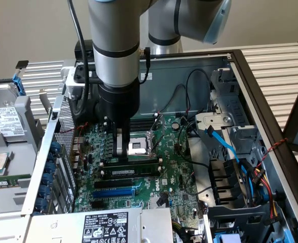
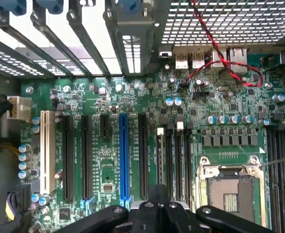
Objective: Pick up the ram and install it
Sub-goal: 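Press down the ram until it locks into place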
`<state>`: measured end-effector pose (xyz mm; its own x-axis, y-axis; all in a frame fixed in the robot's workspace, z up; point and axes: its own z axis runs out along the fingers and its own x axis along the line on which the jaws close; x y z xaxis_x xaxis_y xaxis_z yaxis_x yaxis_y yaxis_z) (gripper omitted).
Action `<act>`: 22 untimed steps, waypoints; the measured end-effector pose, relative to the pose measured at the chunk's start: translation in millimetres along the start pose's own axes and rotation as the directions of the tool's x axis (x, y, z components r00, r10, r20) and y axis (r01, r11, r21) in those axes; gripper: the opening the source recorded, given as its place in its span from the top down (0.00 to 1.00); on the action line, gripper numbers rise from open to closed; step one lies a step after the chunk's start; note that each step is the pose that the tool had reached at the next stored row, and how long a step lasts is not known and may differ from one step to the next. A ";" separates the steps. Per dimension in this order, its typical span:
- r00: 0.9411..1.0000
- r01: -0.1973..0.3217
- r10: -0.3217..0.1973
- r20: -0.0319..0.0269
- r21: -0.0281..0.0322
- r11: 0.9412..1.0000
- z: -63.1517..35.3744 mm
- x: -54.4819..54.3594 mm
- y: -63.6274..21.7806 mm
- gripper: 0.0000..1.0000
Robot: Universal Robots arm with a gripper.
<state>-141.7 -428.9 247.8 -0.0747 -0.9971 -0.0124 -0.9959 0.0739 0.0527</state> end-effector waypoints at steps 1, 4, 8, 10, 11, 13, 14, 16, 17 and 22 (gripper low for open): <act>1.000 0.000 0.000 0.000 0.000 1.000 -0.3 0.0 -3.6 0.90; 1.000 0.000 0.000 0.000 0.000 1.000 -0.8 -0.5 -12.8 0.90; 1.000 0.000 0.000 0.001 0.000 1.000 -0.9 -0.6 -14.3 0.90; 1.000 0.000 0.000 0.000 0.000 1.000 -0.9 -0.6 -14.3 0.90; 1.000 0.000 0.000 0.001 0.000 1.000 -0.9 -0.6 -14.3 0.90; 1.000 0.000 0.000 0.000 0.000 1.000 -0.9 -0.6 -14.3 0.90; 1.000 0.000 0.000 0.000 0.000 1.000 -0.9 -0.6 -14.3 0.90; 1.000 0.000 0.000 0.000 0.000 1.000 -0.9 -0.6 -14.3 0.90; 1.000 0.000 0.000 0.000 0.000 1.000 -0.9 -0.6 -14.3 0.90; 1.000 0.000 0.000 0.000 0.000 1.000 -0.9 -0.6 -14.3 0.90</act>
<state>-127.4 -429.3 248.0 -0.0746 -0.9971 -0.0129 -0.9959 0.0738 0.0529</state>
